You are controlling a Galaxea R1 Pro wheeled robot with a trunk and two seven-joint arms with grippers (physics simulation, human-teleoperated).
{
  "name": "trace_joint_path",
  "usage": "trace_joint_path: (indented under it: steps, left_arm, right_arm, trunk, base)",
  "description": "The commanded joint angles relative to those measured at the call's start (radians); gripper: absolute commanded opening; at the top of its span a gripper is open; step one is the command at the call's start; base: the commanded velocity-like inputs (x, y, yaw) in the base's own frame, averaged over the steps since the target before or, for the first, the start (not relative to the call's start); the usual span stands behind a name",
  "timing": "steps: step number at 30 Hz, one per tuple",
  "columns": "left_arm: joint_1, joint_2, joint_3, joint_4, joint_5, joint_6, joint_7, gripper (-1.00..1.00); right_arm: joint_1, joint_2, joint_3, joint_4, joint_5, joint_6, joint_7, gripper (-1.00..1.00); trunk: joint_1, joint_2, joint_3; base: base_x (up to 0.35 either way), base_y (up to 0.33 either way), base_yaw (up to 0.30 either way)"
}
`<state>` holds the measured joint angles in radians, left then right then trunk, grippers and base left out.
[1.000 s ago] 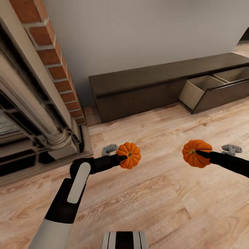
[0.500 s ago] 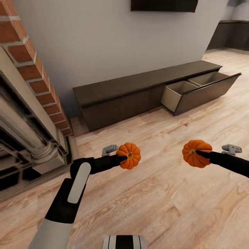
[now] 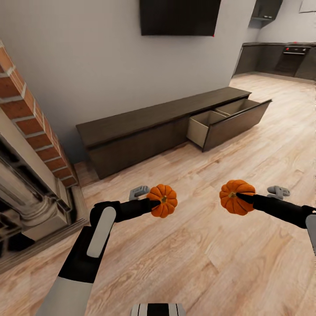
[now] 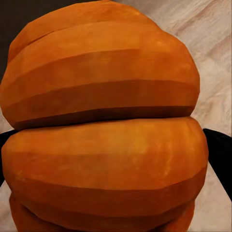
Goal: Place each of the two pumpkins and all three candles from the living room inside a cabinet in the living room (use any cabinet), then make sure every cabinet is closed, and position the cauldron so it is next to a table in the living room.
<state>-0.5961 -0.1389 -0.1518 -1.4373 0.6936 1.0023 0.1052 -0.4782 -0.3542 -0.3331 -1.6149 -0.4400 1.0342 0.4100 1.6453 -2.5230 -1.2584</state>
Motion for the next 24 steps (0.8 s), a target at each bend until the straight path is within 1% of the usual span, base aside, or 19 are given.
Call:
trace_joint_path:
  steps: [1,3,5,6,8,10,12,15,17,18,20,22,24]
  left_arm:
    - [0.0,0.0,0.001,0.001,0.012,0.003,0.016,-1.0]
    - [-0.001,0.001,0.003,0.007,0.011,0.001,0.039,-1.0]
    - [-0.001,0.001,0.005,0.011,0.011,-0.001,0.065,-1.0]
    - [-0.001,0.001,0.005,0.012,0.011,-0.001,0.07,-1.0]
    - [-0.001,0.001,0.006,0.013,0.01,-0.004,0.111,-1.0]
    - [0.0,0.0,0.006,0.013,0.014,-0.015,0.191,-1.0]
    - [0.001,-0.001,0.002,0.014,0.015,-0.034,0.214,-1.0]
    - [0.001,0.0,-0.003,0.015,0.013,-0.07,0.23,-1.0]
    - [0.001,0.0,-0.005,0.015,0.013,-0.081,0.234,-1.0]
    - [0.001,0.001,-0.006,0.015,0.013,-0.088,0.237,-1.0]
    - [0.001,0.0,-0.005,0.016,0.018,-0.09,0.238,-1.0]
    - [0.001,0.0,-0.002,0.017,0.02,-0.087,0.236,-1.0]
    - [0.001,-0.001,-0.001,0.02,0.022,-0.084,0.231,-1.0]
  right_arm:
    - [-0.001,0.007,0.007,0.0,0.009,0.002,0.011,-1.0]
    - [0.0,0.024,0.047,0.002,0.014,-0.004,0.011,-1.0]
    - [0.001,0.032,0.071,0.002,0.016,-0.032,0.01,-1.0]
    - [0.001,0.033,0.074,0.003,0.017,-0.039,0.009,-1.0]
    - [0.003,0.035,0.079,0.002,0.017,-0.056,0.009,-1.0]
    - [0.006,0.035,0.078,0.001,0.016,-0.064,0.012,-1.0]
    - [0.006,0.035,0.077,0.001,0.015,-0.066,0.013,-1.0]
    - [0.006,0.035,0.075,0.001,0.011,-0.068,0.014,-1.0]
    - [0.006,0.031,0.074,0.001,0.008,-0.067,0.02,-1.0]
    - [0.006,0.024,0.071,0.001,0.007,-0.067,0.112,-1.0]
    - [0.006,0.024,0.063,0.001,0.009,-0.069,0.186,-1.0]
    - [0.006,0.027,0.049,0.001,0.009,-0.07,0.211,-1.0]
    - [0.007,0.031,0.02,0.001,0.009,-0.072,0.225,-1.0]
  trunk:
    - [-0.001,0.0,0.003]
    - [-0.002,0.0,0.011]
    - [-0.002,0.001,0.019]
    - [-0.003,0.001,0.023]
    - [-0.004,0.002,0.03]
    - [-0.005,0.002,0.038]
    - [-0.006,0.002,0.046]
    - [-0.007,0.003,0.058]
    - [-0.008,0.004,0.065]
    - [-0.008,0.004,0.069]
    - [-0.009,0.004,0.077]
    - [-0.01,0.005,0.085]
    - [-0.011,0.005,0.092]
  base:
    - [0.0,0.0,-0.057]
    - [0.0,0.0,-0.03]
    - [0.0,0.0,-0.012]
    - [0.0,0.0,-0.008]
    - [0.0,0.0,-0.004]
    - [0.0,0.0,-0.002]
    - [0.0,0.0,0.0]
    - [0.0,0.0,0.0]
    - [0.0,0.0,0.0]
    - [0.0,0.0,0.0]
    - [0.0,0.0,0.0]
    - [0.0,0.0,0.0]
    - [0.0,0.0,0.0]
